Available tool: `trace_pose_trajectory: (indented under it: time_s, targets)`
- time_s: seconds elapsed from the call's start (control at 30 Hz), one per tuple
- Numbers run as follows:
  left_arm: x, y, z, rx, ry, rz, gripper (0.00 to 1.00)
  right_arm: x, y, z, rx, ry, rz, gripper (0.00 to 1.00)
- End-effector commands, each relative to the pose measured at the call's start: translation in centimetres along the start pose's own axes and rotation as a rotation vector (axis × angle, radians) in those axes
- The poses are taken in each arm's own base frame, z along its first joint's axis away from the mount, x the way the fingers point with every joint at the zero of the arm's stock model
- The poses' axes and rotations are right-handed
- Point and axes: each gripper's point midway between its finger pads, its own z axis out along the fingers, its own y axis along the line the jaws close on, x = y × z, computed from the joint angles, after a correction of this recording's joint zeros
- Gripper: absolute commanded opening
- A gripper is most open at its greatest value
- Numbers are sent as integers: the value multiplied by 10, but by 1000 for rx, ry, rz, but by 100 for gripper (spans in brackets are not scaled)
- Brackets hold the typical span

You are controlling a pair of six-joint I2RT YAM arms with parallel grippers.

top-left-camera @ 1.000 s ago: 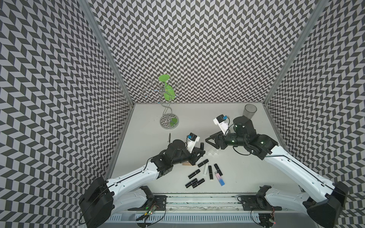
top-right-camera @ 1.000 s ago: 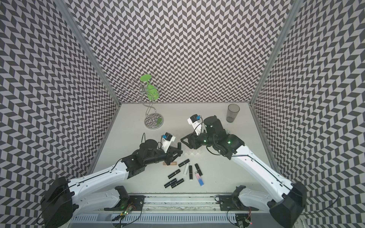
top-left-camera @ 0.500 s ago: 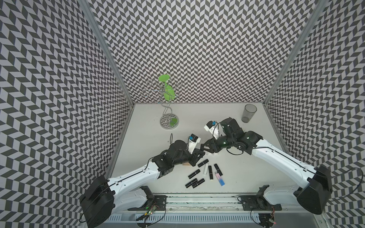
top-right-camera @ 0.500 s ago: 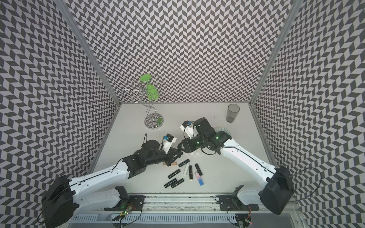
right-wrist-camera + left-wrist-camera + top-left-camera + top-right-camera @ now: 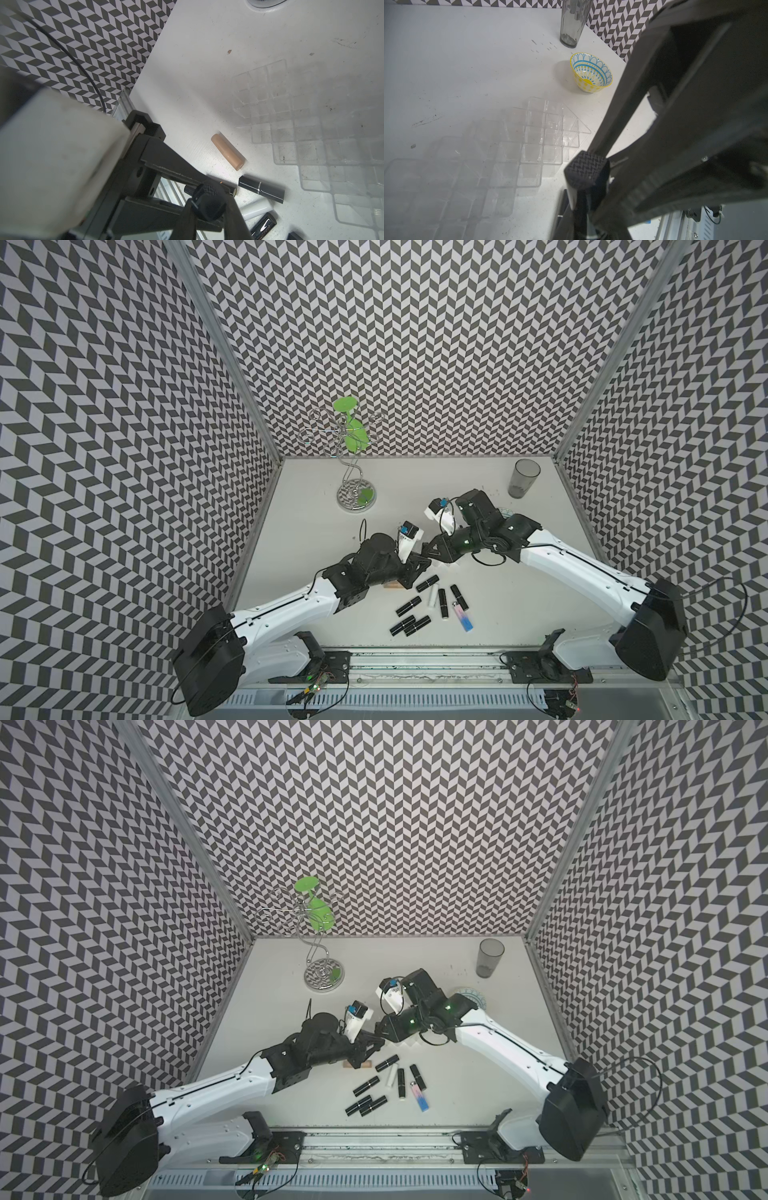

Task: Arrange the lipsticks in the organizer
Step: Adjust the lipstick.

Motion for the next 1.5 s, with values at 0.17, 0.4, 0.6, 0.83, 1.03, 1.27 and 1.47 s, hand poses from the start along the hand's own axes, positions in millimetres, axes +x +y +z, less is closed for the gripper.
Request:
trace_pose_trajectory:
  time_s: [0.17, 0.4, 0.6, 0.83, 1.03, 1.27, 1.47]
  targets:
    - [-12, -6, 1, 12, -19, 22, 0, -18, 14, 3, -58, -43, -45, 23]
    - [-12, -8, 2, 21, -14, 23, 0, -19, 12, 6, -48, -41, -45, 29]
    - [-10, -5, 3, 8, -8, 18, 0, -19, 12, 4, -43, -53, -53, 14]
    - [-12, -2, 1, -18, -19, 0, 80, -22, 9, 0, -18, -87, -58, 8]
    - [-20, 5, -11, -64, -70, -13, 100, -33, -27, -13, 196, -224, -38, 7]
    - [-21, 16, -16, -118, -96, -44, 100, -40, -109, -43, 628, -426, 44, 4]
    - [-22, 15, -17, -113, -98, -48, 100, -55, -143, -33, 715, -437, 70, 2]
